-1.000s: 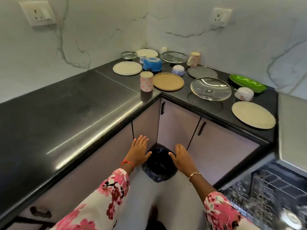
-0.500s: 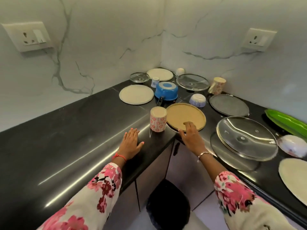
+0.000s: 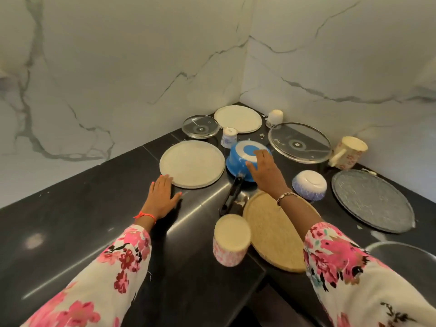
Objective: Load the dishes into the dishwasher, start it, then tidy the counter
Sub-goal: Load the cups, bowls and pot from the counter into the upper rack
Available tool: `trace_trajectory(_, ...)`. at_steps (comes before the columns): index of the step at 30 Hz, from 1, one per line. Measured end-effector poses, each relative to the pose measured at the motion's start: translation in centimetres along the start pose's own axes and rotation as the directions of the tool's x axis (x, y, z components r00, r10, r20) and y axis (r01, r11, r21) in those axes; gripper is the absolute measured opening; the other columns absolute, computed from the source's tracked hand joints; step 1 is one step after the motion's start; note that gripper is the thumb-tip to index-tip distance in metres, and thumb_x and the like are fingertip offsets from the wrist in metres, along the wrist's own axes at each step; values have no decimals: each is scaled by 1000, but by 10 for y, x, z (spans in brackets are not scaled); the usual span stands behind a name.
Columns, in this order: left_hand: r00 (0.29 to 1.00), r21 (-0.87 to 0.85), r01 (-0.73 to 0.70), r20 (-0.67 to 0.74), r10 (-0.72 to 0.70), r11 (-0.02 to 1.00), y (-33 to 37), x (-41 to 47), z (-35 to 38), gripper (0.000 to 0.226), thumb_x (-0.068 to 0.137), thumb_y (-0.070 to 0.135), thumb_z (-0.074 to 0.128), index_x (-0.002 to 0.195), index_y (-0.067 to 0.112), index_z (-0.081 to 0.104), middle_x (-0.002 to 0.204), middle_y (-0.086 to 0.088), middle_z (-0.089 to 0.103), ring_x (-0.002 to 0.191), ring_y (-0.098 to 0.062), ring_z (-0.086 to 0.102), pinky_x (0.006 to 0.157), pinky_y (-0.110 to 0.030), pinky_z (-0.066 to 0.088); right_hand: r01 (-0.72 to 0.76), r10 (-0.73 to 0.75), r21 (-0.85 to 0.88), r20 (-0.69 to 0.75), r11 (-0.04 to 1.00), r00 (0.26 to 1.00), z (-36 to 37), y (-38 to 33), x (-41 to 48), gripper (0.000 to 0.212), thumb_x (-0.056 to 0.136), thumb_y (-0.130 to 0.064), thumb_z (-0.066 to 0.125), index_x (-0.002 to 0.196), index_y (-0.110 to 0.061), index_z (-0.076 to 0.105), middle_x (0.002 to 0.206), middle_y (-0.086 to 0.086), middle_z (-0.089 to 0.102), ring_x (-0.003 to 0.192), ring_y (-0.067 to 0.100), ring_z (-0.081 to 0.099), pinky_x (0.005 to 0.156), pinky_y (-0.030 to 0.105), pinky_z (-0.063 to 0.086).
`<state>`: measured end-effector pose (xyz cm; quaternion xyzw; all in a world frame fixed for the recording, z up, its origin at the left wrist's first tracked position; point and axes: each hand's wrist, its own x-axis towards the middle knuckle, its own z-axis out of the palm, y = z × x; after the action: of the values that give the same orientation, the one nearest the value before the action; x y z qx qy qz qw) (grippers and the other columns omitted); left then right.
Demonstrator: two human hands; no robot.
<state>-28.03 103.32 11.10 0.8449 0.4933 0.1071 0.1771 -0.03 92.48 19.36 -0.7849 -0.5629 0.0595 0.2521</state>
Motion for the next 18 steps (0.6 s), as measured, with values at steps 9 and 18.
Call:
trace_trajectory(9,996,-24,92,-16,-92,995,-71,112,-18,53,100,32,37,145,7,26,155,-11,19,145,-25,11,119,-44,9,18,-18,7,89,1000,996,46,1,142,49,95,-24,49,137,-1,34,137,19,36,125,36,36,104,43,33)
trace_trajectory(18,995,112,85,-65,-78,990,-94,139,-7,54,100,37,30,148,14,20,157,-1,13,145,-16,9,119,-38,6,-57,82,-82,335,995,939,85,6,209,64,91,-23,55,146,-16,23,144,16,24,131,39,30,106,47,33)
